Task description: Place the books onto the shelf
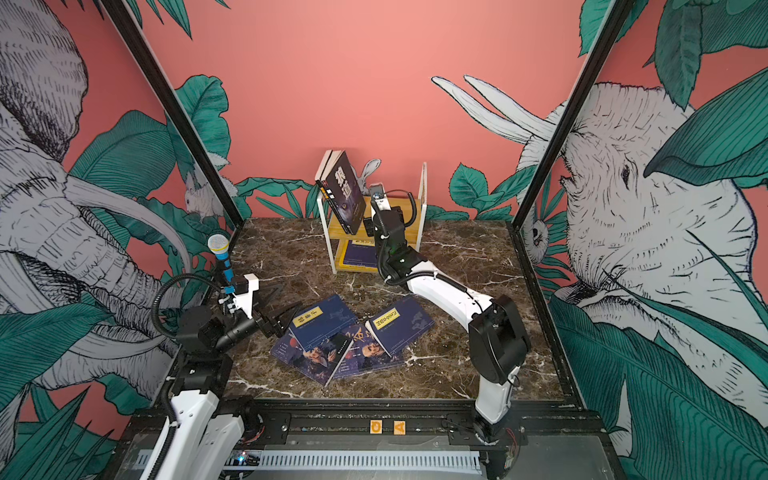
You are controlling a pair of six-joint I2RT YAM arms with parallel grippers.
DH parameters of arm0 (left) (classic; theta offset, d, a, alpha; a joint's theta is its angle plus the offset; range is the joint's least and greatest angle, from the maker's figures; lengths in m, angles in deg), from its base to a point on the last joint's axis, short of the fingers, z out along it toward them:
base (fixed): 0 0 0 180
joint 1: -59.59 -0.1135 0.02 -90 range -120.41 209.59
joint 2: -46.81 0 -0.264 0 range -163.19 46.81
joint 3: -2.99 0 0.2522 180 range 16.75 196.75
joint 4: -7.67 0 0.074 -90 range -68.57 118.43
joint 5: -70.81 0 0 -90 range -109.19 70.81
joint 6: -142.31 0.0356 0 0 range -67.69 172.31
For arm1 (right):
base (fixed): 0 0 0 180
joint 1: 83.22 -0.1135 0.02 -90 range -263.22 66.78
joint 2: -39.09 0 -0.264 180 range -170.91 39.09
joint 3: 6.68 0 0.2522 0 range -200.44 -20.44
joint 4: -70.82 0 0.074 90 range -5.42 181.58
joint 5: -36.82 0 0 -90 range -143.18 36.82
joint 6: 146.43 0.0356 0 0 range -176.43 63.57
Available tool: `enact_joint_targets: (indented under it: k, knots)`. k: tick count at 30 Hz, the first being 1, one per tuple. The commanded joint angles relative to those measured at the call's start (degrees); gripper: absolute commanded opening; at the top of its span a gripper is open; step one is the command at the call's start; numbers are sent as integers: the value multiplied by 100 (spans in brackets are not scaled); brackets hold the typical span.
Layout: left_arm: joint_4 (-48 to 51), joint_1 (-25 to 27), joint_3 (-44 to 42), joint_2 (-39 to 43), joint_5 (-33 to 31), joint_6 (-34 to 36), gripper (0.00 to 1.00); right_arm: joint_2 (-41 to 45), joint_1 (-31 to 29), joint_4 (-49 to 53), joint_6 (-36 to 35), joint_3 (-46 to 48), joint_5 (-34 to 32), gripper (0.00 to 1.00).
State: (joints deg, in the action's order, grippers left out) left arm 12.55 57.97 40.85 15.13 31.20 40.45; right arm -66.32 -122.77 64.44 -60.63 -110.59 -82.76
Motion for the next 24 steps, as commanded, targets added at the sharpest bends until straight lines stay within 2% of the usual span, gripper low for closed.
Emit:
enact_joint_targets:
  k: [1,9,16,24]
  knots:
    - [-9,25,30,5,104,82,99,-539,128,890,169,-650,196,0]
    - [42,24,51,12,90,113,99,-1465,390,1828,668,-1840,514,0]
    - [8,24,30,4,86,96,99,-2136,435,2336,739,-2701,843,0]
    - [18,13,32,12,67,117,99,-2461,468,2499,877,-3094,1309,0]
